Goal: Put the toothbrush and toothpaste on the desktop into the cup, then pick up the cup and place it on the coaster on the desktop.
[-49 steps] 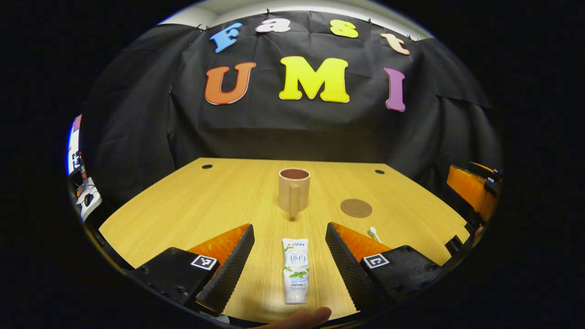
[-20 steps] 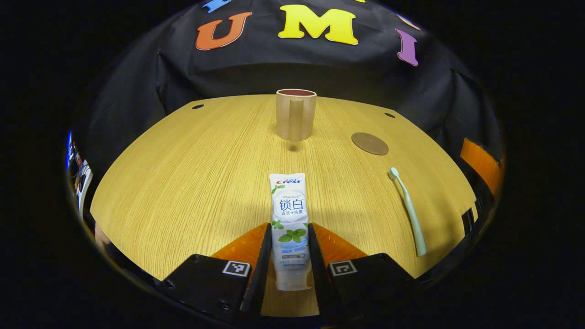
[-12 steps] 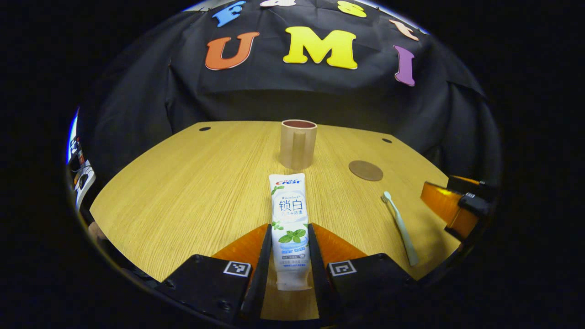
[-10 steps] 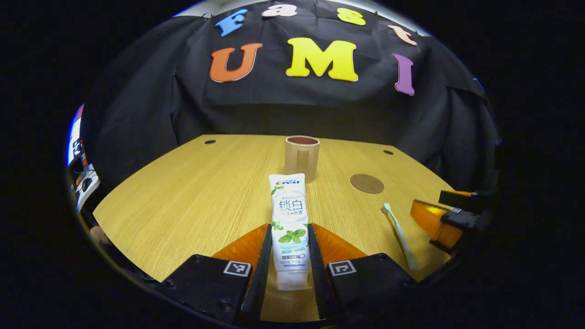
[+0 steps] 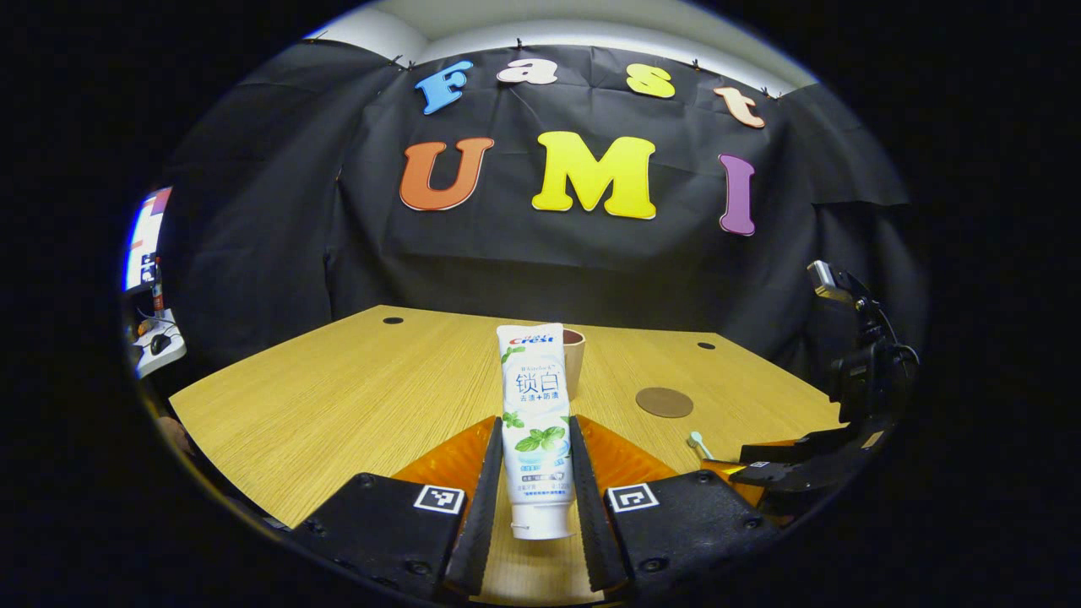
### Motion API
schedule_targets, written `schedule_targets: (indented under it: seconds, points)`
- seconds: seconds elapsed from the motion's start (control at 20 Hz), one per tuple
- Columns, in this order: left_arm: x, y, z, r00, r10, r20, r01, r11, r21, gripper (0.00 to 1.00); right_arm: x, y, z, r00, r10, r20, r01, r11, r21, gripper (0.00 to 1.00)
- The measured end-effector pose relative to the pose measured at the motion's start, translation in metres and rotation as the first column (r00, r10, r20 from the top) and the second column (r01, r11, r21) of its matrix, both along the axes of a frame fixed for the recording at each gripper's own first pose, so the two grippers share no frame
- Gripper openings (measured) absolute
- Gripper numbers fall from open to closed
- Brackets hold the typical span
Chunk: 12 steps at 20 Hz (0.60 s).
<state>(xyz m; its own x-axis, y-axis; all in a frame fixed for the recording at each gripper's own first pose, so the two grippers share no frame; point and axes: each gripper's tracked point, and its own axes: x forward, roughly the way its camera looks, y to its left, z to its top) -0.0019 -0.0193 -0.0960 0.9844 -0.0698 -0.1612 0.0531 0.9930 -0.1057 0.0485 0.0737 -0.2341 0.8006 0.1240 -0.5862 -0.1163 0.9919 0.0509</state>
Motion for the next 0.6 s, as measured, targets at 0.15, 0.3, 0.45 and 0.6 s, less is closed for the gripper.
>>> schedule_targets:
  seconds: [0.15, 0.3, 0.45, 0.6]
  points:
    - [0.003, -0.003, -0.006, 1.0, -0.001, -0.025, 0.0, 1.0, -0.013, 0.47, 0.0, 0.007, -0.002, 1.0, 0.023, -0.012, -0.023, 1.0, 0.019, 0.6]
    - [0.002, -0.007, -0.003, 1.0, -0.009, -0.026, 0.009, 1.0, -0.02, 0.47, -0.001, 0.01, -0.003, 0.999, 0.042, -0.013, -0.042, 0.999, 0.005, 0.29]
    - [0.001, -0.007, 0.0, 1.0, -0.014, -0.016, 0.014, 1.0, -0.01, 0.47, 0.0, 0.011, -0.004, 0.999, 0.046, -0.013, -0.046, 0.999, 0.014, 0.13]
    - [0.005, -0.005, 0.007, 1.0, -0.016, -0.006, 0.016, 1.0, -0.01, 0.47, 0.0, 0.009, -0.001, 0.999, 0.041, -0.007, -0.04, 0.999, 0.031, 0.02]
